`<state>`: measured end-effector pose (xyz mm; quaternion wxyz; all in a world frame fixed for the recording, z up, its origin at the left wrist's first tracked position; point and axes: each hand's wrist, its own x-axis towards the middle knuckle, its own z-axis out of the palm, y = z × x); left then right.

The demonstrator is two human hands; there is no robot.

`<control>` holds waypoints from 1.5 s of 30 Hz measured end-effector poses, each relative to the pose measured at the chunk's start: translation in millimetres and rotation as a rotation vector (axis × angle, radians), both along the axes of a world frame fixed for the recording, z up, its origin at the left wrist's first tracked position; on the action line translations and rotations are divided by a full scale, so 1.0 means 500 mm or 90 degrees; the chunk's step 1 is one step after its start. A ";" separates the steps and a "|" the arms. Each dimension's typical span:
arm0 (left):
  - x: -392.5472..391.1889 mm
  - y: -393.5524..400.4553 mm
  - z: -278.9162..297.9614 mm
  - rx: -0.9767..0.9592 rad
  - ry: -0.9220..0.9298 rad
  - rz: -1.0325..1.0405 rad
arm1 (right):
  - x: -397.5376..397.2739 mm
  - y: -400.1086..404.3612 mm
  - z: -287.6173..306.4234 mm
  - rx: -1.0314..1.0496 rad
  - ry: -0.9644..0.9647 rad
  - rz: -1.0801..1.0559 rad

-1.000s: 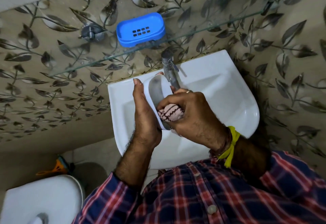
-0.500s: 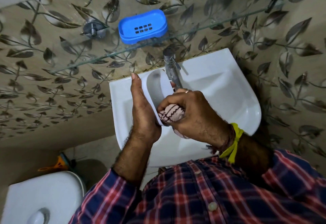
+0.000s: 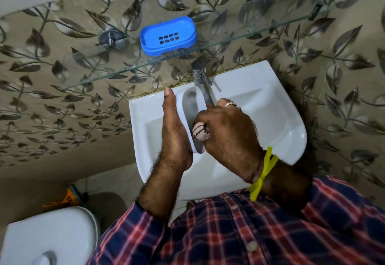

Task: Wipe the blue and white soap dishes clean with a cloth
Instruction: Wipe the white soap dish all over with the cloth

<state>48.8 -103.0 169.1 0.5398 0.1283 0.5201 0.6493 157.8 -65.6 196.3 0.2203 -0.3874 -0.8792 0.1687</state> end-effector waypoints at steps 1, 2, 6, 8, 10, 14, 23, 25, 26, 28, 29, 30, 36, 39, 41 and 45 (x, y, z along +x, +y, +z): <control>0.004 0.000 0.000 0.005 -0.014 -0.004 | -0.008 0.005 -0.002 0.011 0.062 -0.016; 0.008 0.000 -0.001 0.017 -0.036 -0.005 | -0.016 0.013 -0.003 0.024 0.120 -0.038; 0.009 -0.001 -0.005 0.031 -0.057 -0.003 | -0.015 0.025 -0.011 -0.020 0.131 -0.050; 0.001 0.000 -0.001 0.011 -0.049 0.002 | 0.004 0.006 -0.020 -0.072 0.062 -0.033; -0.002 -0.001 -0.004 0.013 -0.026 0.011 | 0.011 -0.008 -0.030 -0.095 0.046 -0.038; 0.003 0.000 -0.005 0.024 -0.018 0.000 | -0.019 0.010 -0.025 -0.009 0.149 -0.081; 0.019 -0.005 -0.035 0.105 -0.096 -0.047 | -0.033 0.013 -0.009 -0.075 0.364 -0.042; 0.013 -0.008 -0.040 0.108 -0.122 -0.057 | -0.025 0.011 -0.013 -0.150 0.343 0.026; 0.009 -0.010 -0.040 0.095 -0.120 -0.057 | -0.018 0.013 -0.016 -0.180 0.322 0.052; -0.001 -0.014 -0.037 0.043 -0.082 -0.043 | -0.003 0.017 -0.026 -0.221 0.268 0.114; -0.008 -0.014 -0.032 0.018 -0.054 -0.029 | 0.004 0.017 -0.032 -0.226 0.233 0.152; -0.013 -0.014 -0.027 -0.005 -0.023 -0.014 | 0.011 0.017 -0.040 -0.220 0.192 0.190; -0.014 -0.016 -0.009 -0.063 0.022 0.029 | 0.041 0.044 -0.045 -0.308 0.249 0.139; -0.025 -0.014 -0.006 -0.056 0.077 0.052 | 0.047 0.064 -0.022 -0.440 0.384 0.066; -0.015 -0.009 -0.007 -0.027 0.103 0.038 | 0.040 0.061 -0.014 -0.441 0.271 0.087; 0.008 -0.004 -0.015 -0.012 0.152 0.062 | 0.032 0.047 -0.023 -0.456 0.183 0.098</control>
